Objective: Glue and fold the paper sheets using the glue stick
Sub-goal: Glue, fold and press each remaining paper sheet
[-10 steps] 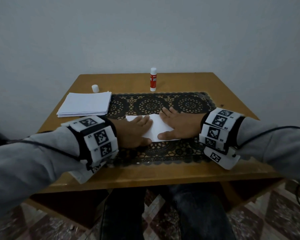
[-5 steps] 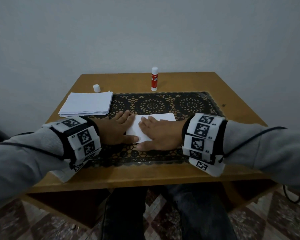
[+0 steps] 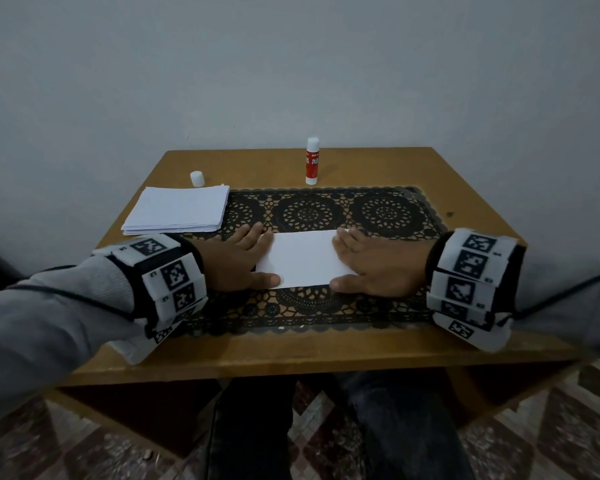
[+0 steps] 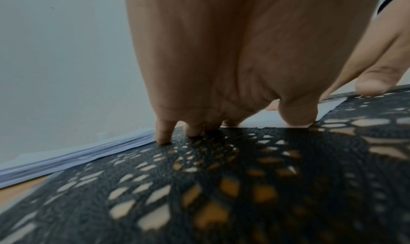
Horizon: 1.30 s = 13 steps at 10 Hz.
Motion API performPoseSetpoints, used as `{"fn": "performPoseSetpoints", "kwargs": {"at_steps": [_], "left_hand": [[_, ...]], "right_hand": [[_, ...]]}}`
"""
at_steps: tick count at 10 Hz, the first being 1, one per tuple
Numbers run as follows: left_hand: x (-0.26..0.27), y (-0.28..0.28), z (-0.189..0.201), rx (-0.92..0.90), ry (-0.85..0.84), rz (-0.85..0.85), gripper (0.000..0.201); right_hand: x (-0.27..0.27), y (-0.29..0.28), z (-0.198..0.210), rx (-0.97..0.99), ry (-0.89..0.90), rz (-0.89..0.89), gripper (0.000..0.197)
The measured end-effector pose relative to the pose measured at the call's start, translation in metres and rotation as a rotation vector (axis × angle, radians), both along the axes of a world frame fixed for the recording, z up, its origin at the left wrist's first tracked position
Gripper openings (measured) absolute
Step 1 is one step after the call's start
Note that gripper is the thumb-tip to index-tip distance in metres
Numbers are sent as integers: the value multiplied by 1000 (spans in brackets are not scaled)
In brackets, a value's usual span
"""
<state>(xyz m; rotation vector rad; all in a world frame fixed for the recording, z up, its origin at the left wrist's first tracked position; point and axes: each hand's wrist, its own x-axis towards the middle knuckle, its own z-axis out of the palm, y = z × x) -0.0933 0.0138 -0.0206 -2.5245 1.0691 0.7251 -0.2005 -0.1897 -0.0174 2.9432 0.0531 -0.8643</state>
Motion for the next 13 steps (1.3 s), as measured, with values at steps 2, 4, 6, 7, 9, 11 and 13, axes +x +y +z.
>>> {"fn": "performPoseSetpoints", "kwargs": {"at_steps": [2,4,6,7,9,11,13], "left_hand": [[-25,-5,8,21,-4,38,88],[-73,-12,11,76,91,10,95],[-35,-9,6,-8,11,25,88],[-18,-8,3,-33,-24,21,85],[-13,-7,-7,-44,-45,9,84],[-13,-8,-6,-26,-40,19,83],[-14,-9,-4,-10,-40,19,83]], "right_hand": [[1,-3,-3,4,-26,-44,83],[1,-3,-4,2,-34,-49,83],[0,-2,-3,8,-39,-53,83],[0,-3,-4,14,-47,-59,83],[7,22,-6,62,-88,-73,78],[27,39,-5,103,-94,8,75],[34,34,-4,29,-103,-72,82]]}}
